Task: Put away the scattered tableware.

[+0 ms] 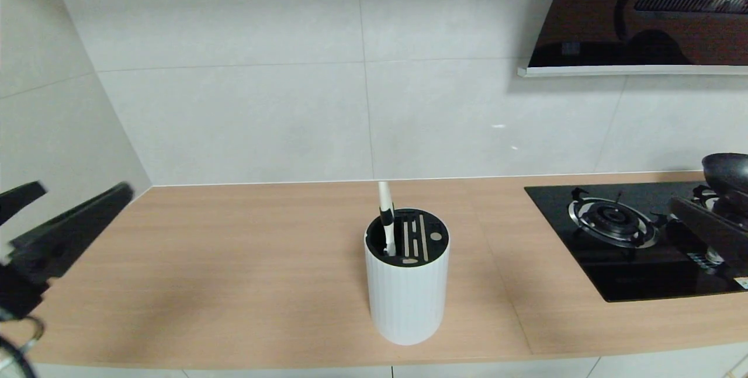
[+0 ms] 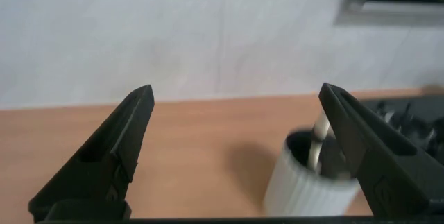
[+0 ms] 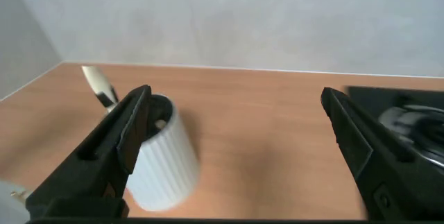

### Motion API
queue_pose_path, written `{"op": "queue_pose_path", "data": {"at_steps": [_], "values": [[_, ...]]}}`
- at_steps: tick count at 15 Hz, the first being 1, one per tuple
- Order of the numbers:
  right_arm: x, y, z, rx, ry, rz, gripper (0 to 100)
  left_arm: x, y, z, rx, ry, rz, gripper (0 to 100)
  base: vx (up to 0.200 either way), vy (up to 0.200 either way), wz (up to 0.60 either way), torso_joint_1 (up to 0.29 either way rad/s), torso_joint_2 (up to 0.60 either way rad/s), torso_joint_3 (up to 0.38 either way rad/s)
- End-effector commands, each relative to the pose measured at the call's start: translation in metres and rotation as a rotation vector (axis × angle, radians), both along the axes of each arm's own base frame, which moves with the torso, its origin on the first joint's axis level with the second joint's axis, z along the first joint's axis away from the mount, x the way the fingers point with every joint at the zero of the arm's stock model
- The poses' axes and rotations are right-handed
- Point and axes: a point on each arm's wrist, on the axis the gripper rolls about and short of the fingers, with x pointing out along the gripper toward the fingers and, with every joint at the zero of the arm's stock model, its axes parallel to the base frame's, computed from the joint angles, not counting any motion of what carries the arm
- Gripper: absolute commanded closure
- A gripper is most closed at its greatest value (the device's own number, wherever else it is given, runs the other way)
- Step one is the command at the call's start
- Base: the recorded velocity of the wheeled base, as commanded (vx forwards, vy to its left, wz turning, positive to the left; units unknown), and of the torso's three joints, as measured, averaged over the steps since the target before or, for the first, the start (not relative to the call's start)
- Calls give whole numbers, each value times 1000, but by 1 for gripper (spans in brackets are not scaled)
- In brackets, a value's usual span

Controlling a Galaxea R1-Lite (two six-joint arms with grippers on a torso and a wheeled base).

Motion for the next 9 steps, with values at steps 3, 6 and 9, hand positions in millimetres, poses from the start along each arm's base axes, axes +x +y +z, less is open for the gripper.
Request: {"op": "queue_pose_path", "data": {"at_steps": [3, 6, 9], "values": [[-88, -42, -20, -26, -144, -198, 0, -102, 43, -18, -45, -146, 140, 0, 0, 0, 0, 0, 0, 0], [-128, -45, -37, -47, -217, -249, 0, -130, 44, -33, -23, -191, 226, 0, 0, 0, 0, 0, 0, 0], [-146, -42, -49, -57, -234, -280, 0, -145, 40, -51, 18, -222, 266, 0, 0, 0, 0, 0, 0, 0]]}}
